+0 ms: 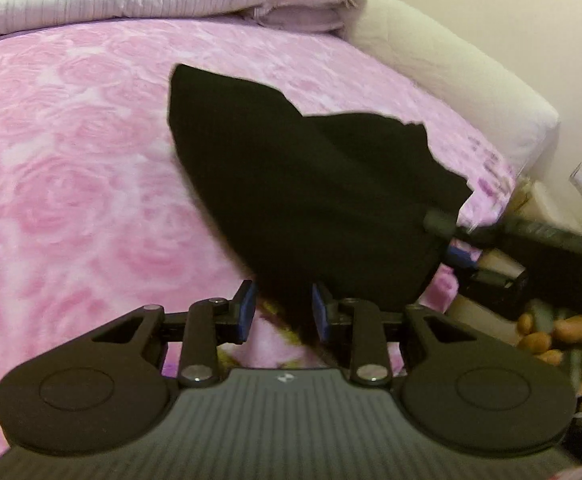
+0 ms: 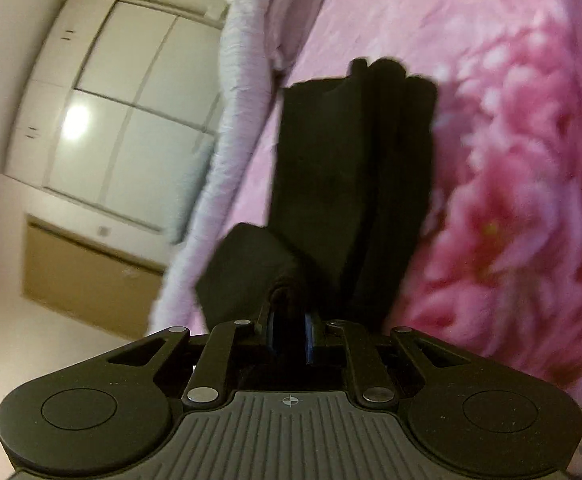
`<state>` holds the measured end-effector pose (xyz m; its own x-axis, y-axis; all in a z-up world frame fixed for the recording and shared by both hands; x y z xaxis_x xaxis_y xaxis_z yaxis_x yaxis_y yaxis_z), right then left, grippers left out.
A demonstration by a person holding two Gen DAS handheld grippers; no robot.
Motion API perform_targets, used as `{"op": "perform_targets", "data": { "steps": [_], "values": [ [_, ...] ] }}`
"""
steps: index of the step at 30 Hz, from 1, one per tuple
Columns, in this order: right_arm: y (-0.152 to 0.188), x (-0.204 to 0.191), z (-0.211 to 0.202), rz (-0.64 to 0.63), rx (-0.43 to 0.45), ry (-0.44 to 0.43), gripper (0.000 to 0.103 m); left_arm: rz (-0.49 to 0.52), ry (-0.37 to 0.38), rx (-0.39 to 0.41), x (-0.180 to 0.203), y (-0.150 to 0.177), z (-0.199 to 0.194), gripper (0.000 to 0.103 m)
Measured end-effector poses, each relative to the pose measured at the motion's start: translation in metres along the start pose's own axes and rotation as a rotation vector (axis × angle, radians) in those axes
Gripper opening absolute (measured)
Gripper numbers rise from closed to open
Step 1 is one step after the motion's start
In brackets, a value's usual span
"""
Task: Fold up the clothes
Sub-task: 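Grasp the pants with the left gripper while the right gripper holds its edge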
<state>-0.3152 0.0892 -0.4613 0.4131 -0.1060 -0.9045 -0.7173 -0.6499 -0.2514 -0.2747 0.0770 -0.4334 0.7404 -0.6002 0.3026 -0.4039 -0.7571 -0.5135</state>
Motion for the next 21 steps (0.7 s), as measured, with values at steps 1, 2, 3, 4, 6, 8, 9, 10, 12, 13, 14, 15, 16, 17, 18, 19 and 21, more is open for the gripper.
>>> {"op": "perform_targets", "data": {
  "steps": [1, 2, 3, 4, 6, 8, 9, 10, 12, 13, 14, 15, 16, 17, 18, 19, 21],
  "values": [
    [-0.002, -0.004, 0.000, -0.012, -0.003, -0.018, 0.049, 0.005, -0.008, -0.002, 0.001, 0.000, 0.003, 0.025],
    [-0.003, -0.008, -0.001, -0.022, -0.001, -0.034, 0.060, 0.008, -0.014, -0.003, 0.002, 0.000, 0.005, 0.025],
    [-0.004, -0.012, -0.001, -0.032, 0.000, -0.050, 0.060, 0.003, -0.013, -0.004, 0.001, -0.001, 0.006, 0.025],
    [-0.007, -0.015, -0.002, -0.036, 0.001, -0.056, 0.060, -0.002, -0.011, -0.005, 0.000, -0.002, 0.008, 0.025],
    [-0.014, -0.011, 0.002, -0.038, -0.014, -0.009, 0.060, -0.008, -0.012, -0.006, 0.000, -0.005, 0.009, 0.025],
    [-0.018, -0.014, 0.006, -0.091, -0.039, 0.042, 0.016, -0.010, -0.015, -0.006, 0.001, -0.008, 0.009, 0.025],
    [-0.017, -0.022, 0.004, -0.151, -0.038, 0.070, 0.016, -0.011, -0.016, -0.006, 0.002, -0.009, 0.010, 0.025],
    [-0.017, -0.029, 0.003, -0.211, -0.037, 0.098, 0.013, -0.011, -0.016, -0.006, 0.002, -0.011, 0.010, 0.025],
    [-0.015, -0.059, -0.003, -0.397, -0.003, 0.129, 0.012, -0.019, 0.001, 0.006, 0.008, -0.018, 0.010, 0.025],
    [-0.013, -0.076, -0.005, -0.497, 0.017, 0.142, 0.012, -0.023, 0.013, 0.015, 0.012, -0.024, 0.010, 0.025],
    [-0.013, -0.091, -0.010, -0.578, 0.046, 0.148, 0.012, -0.018, 0.028, 0.028, 0.017, -0.030, 0.010, 0.025],
    [-0.014, -0.104, -0.017, -0.646, 0.080, 0.150, 0.012, -0.006, 0.044, 0.043, 0.023, -0.036, 0.009, 0.026],
    [-0.018, -0.112, -0.023, -0.691, 0.116, 0.157, 0.012, 0.007, 0.059, 0.057, 0.029, -0.041, 0.007, 0.026],
    [-0.021, -0.114, -0.031, -0.707, 0.151, 0.170, 0.012, 0.019, 0.073, 0.070, 0.035, -0.047, 0.007, 0.026],
    [-0.028, -0.108, -0.041, -0.697, 0.187, 0.193, 0.012, 0.029, 0.081, 0.072, 0.038, -0.050, 0.007, 0.026],
    [-0.038, -0.099, -0.049, -0.675, 0.226, 0.222, 0.012, 0.038, 0.089, 0.074, 0.042, -0.053, 0.008, 0.026],
    [-0.057, -0.059, -0.059, -0.567, 0.243, 0.300, 0.012, 0.050, 0.091, 0.062, 0.045, -0.055, 0.014, 0.026]
  ]
}}
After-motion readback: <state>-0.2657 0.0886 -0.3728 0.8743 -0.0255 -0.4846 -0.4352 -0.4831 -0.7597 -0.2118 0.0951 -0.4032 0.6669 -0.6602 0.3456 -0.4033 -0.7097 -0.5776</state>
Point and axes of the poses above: each gripper's, at about its wrist camera, not at the fingertips, and z roughly the way its jaws point, x to its right, y to its underside, the point moved 8 cm from there along z, roughly the way its jaws point, and after that the axes turned 10 degrees about -x, right-handed, at the moved point
